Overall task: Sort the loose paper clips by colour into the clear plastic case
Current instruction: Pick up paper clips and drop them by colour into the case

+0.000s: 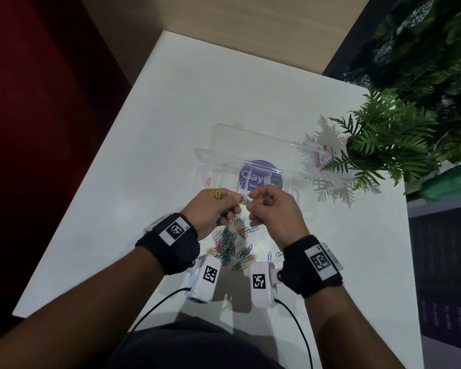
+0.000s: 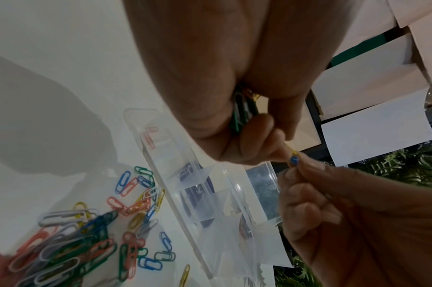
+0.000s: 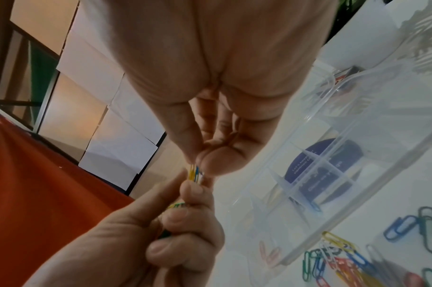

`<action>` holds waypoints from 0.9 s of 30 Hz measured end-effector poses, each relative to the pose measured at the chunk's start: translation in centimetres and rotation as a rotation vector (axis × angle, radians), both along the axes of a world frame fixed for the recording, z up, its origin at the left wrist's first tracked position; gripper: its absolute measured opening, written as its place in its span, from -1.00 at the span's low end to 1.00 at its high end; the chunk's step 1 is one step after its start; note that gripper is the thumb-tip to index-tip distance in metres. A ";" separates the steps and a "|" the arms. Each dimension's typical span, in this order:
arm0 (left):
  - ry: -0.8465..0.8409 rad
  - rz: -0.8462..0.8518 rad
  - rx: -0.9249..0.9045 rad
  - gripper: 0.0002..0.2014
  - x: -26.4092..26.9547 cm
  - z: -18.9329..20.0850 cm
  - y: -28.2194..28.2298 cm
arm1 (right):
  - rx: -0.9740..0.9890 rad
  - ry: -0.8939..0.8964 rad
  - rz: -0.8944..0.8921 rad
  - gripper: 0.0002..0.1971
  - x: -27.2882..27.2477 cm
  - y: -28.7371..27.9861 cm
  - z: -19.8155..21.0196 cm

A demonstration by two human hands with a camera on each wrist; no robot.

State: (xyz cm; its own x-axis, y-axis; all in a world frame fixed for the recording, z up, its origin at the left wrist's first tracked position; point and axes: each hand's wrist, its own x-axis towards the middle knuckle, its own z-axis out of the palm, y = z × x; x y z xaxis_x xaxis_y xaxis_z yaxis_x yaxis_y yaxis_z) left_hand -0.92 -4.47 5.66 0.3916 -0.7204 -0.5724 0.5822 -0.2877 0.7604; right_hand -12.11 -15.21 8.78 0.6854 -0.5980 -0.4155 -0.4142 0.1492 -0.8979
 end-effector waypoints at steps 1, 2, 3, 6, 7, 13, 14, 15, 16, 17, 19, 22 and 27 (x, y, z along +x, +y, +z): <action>0.000 0.001 -0.007 -0.90 0.0 0.0 0.0 | -0.007 0.001 -0.004 -0.90 0.0 0.0 0.0; -0.003 0.001 -0.012 -0.90 -0.1 0.0 0.0 | -0.019 0.006 -0.003 -0.91 0.0 0.0 0.1; -0.008 0.004 -0.016 -0.91 -0.1 0.0 -0.1 | -0.028 0.009 -0.001 -0.91 -0.1 0.0 0.1; -0.026 0.038 -0.028 -0.94 -0.2 0.1 -0.2 | 0.008 -0.012 -0.028 -0.84 -0.2 -0.1 0.1; -0.034 0.052 -0.033 -0.94 -0.2 0.1 -0.2 | 0.031 -0.024 -0.046 -0.82 -0.3 -0.2 0.1; -0.086 0.143 -0.014 -0.89 0.4 -0.3 -0.3 | 0.129 -0.038 -0.057 -0.85 -0.9 -1.0 0.3; -0.079 0.142 -0.013 -0.88 0.6 -0.3 -0.2 | 0.142 -0.028 -0.050 -0.84 -1.0 -1.2 0.3; -0.072 0.135 -0.011 -0.88 0.6 -0.4 -0.1 | 0.150 -0.021 -0.045 -0.83 -1.1 -1.3 0.3; -0.063 0.126 -0.009 -0.87 0.7 -0.4 0.0 | 0.156 -0.015 -0.045 -0.81 -1.2 -1.5 0.3; -0.055 0.121 -0.008 -0.86 0.7 -0.4 0.1 | 0.161 -0.015 -0.049 -0.80 -1.3 -1.6 0.3; -0.035 0.123 -0.005 -0.86 0.8 -0.4 0.2 | 0.156 -0.005 -0.079 -0.80 -1.3 -1.9 0.2; -0.011 0.129 0.016 -0.86 0.8 -0.5 0.3 | 0.079 0.042 -0.124 -0.81 -0.8 -2.5 -0.4; 0.052 0.140 0.045 -0.83 0.8 -0.3 0.6 | -0.095 0.161 -0.216 -0.83 1.5 -4.0 -2.3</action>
